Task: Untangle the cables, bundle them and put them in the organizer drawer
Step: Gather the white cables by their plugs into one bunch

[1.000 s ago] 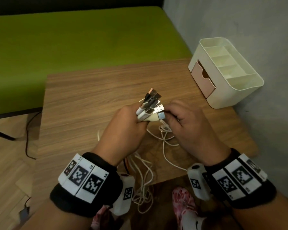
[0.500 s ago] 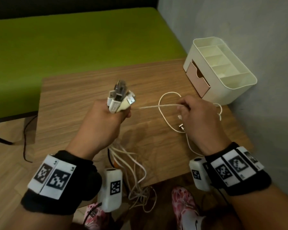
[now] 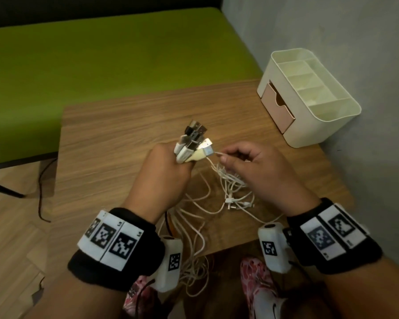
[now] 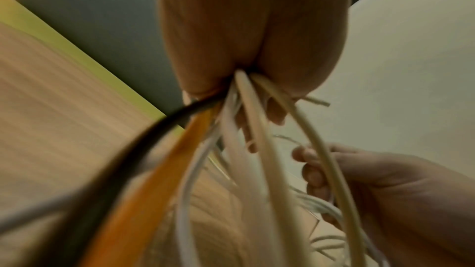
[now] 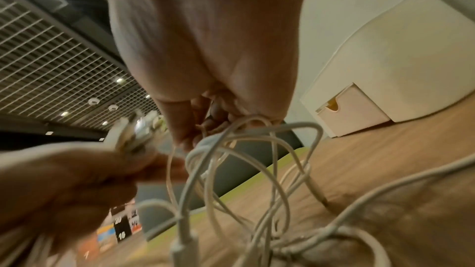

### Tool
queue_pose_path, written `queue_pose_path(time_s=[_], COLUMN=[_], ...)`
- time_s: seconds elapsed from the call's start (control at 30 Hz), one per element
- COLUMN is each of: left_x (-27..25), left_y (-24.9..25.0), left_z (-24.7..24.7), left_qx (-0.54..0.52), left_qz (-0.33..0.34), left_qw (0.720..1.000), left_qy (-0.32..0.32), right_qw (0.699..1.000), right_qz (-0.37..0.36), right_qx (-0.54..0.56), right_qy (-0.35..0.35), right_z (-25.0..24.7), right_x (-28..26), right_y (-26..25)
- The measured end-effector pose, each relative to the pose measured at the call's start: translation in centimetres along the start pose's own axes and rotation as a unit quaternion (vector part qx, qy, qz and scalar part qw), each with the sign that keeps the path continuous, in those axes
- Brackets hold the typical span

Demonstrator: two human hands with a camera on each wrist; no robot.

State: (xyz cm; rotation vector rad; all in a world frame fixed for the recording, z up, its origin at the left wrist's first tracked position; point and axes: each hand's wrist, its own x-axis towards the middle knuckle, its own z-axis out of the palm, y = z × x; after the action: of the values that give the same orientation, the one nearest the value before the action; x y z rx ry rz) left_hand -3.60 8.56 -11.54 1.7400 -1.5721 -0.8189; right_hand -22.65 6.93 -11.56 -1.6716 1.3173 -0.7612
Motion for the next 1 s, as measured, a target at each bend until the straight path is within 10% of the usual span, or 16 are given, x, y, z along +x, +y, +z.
queue_pose_path(time_s=[0.27, 0.43, 0.53, 0.8, 0.9, 1.0], left_x=[-0.2, 0.4, 0.7, 0.0, -0.5, -0.4], left_y=[0.4, 0.1, -0.6, 0.4, 1.0, 0.8], left_z=[0.6, -2.8, -3.1, -0.4, -0.2, -0.8], left_qx=[-0.003, -0.355, -0.359, -0.179, -0.197, -0.237], left_qz=[0.102, 0.041, -0.008, 0.021, 0.042, 0.050], left_qw=[0.992, 0.934, 0.933, 0.978, 0.973, 0.963], left_qy=[-0.078, -0.002, -0.012, -0.100, -0.111, -0.115], right_qw=[0.942, 0.892, 0.883, 0.965, 0.991, 0.995], right_qz=[-0.182, -0.116, -0.085, -0.201, -0.088, -0.021], right_qx=[-0.268, -0.410, -0.431, -0.123, 0.097, 0.070], right_qy=[0.091, 0.151, 0.163, 0.117, -0.024, -0.069], right_z=[1.3, 0.1, -0.1, 0.5, 1.6, 1.8], right_x=[0.2, 1.0, 1.2, 0.4, -0.5, -0.4], right_y=[1.2, 2.7, 3.6, 0.3, -0.6, 0.2])
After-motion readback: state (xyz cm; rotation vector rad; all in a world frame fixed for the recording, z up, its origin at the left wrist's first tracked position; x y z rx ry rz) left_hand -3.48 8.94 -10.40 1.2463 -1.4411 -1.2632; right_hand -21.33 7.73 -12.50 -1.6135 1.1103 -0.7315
